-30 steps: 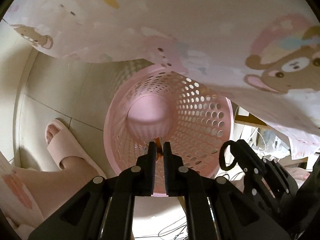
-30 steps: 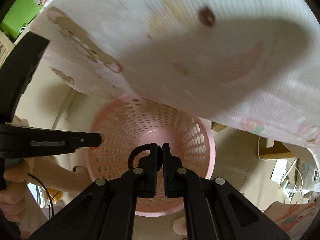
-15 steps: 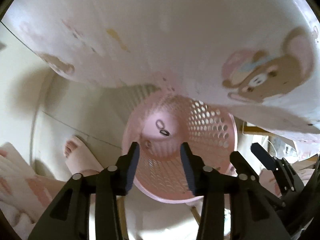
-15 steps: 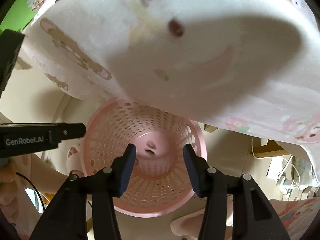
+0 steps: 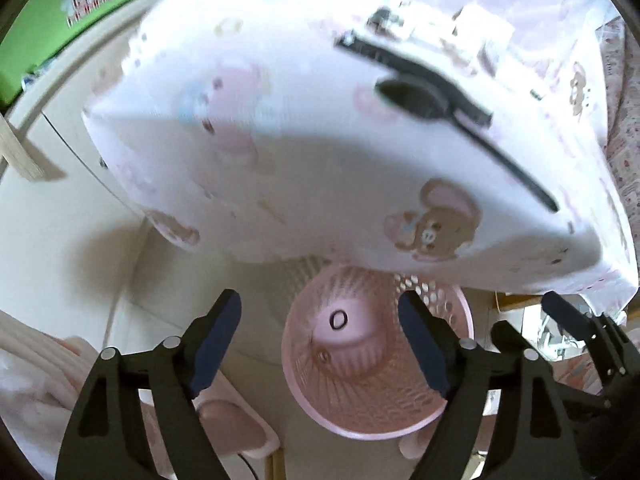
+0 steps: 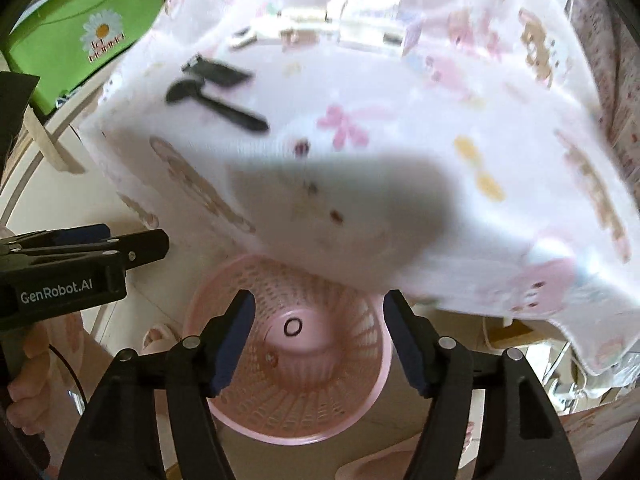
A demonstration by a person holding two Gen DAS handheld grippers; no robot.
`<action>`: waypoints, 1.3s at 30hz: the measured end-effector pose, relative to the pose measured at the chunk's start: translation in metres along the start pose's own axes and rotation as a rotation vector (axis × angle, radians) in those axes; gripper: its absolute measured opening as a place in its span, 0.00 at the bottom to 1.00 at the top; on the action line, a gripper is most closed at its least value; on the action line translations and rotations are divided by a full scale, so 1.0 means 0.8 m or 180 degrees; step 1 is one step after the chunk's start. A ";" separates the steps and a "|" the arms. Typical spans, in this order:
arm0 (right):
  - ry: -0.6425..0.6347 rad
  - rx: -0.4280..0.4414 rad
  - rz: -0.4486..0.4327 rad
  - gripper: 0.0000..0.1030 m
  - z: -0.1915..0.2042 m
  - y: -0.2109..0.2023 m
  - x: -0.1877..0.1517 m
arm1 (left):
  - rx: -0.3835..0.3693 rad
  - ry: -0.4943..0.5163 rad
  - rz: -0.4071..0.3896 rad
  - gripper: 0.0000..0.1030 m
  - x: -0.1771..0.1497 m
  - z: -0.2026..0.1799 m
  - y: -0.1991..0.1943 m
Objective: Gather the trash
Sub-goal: 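Grasp the black spoon by its handle with the right gripper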
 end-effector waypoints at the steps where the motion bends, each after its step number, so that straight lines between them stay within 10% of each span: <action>1: 0.0013 -0.0004 -0.0039 0.67 -0.003 -0.005 0.002 | 0.0007 0.0040 -0.0055 0.80 0.002 -0.003 -0.005; 24: 0.0331 -0.0013 -0.1048 0.67 -0.035 -0.107 0.016 | 0.0305 0.0409 -0.0915 0.94 0.003 -0.025 -0.083; 39: -0.0119 0.0259 -0.1038 0.58 0.030 -0.061 0.087 | 0.0645 0.0271 -0.1245 0.94 0.020 0.008 -0.106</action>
Point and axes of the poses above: each gripper's, at about its wrist camera, not at the fingertips, and y roughly the way its jaws point, z to its left, x to its top, the point moved 1 cm from there along y, roughly the way its jaws point, and after that the axes turned 15 degrees about -x, right-handed, at the moved point
